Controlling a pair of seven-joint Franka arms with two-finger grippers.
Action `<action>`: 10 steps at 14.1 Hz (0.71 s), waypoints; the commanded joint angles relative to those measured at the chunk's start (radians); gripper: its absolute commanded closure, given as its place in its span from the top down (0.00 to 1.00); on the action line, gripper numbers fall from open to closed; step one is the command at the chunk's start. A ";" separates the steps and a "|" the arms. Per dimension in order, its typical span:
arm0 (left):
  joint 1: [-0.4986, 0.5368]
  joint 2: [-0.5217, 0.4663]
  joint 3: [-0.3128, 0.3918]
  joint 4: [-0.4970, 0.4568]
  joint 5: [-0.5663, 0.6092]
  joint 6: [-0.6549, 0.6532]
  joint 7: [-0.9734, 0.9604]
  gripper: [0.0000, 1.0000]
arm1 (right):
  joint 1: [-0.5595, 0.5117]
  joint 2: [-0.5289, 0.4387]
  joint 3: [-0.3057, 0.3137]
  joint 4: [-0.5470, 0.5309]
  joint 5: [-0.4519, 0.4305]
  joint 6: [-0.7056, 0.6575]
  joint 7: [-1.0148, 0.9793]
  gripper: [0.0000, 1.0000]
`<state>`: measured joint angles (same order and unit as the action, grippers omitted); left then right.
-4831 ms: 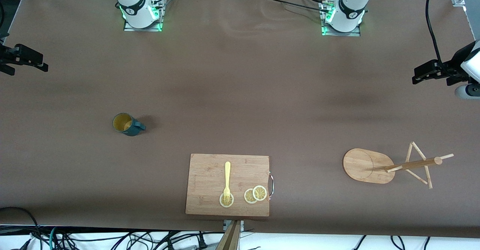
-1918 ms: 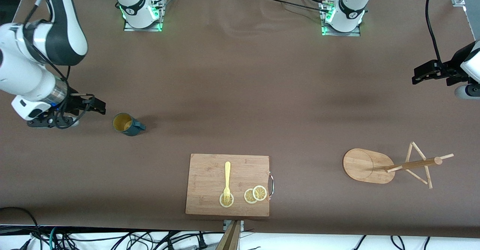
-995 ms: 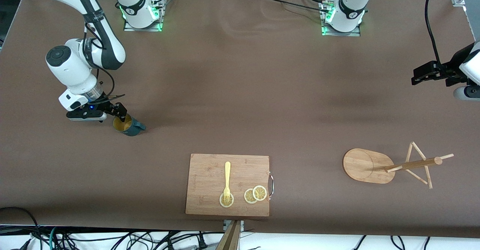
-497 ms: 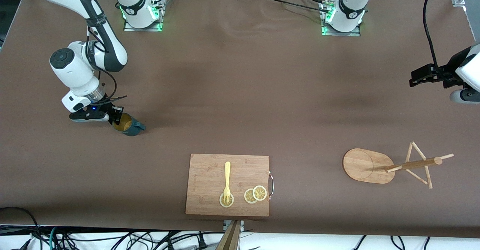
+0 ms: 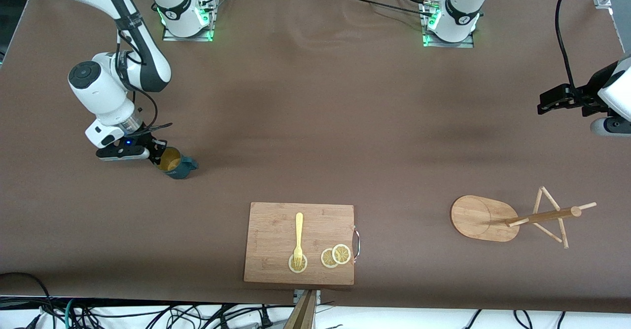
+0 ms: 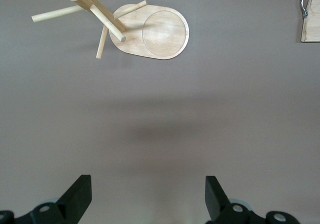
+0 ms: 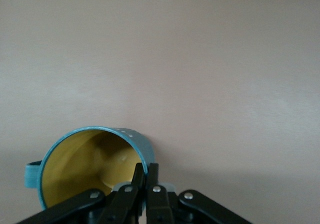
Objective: Pass cup and hang on rack
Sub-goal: 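Close the right gripper on the teal mug's rim, then carry the mug to mid-table with the right gripper while the left gripper approaches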
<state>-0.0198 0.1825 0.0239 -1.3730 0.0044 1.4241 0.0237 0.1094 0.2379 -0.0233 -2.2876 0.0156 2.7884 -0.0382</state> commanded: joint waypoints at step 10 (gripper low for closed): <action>-0.029 -0.024 0.002 -0.057 0.000 0.010 0.010 1.00 | 0.285 0.076 0.174 0.549 -0.025 -0.625 0.561 0.00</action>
<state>-0.0435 0.1808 0.0227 -1.3976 0.0044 1.4272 0.0237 0.3251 0.2281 0.1582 -1.8531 0.0135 2.1843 0.4113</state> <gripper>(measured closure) 0.000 0.960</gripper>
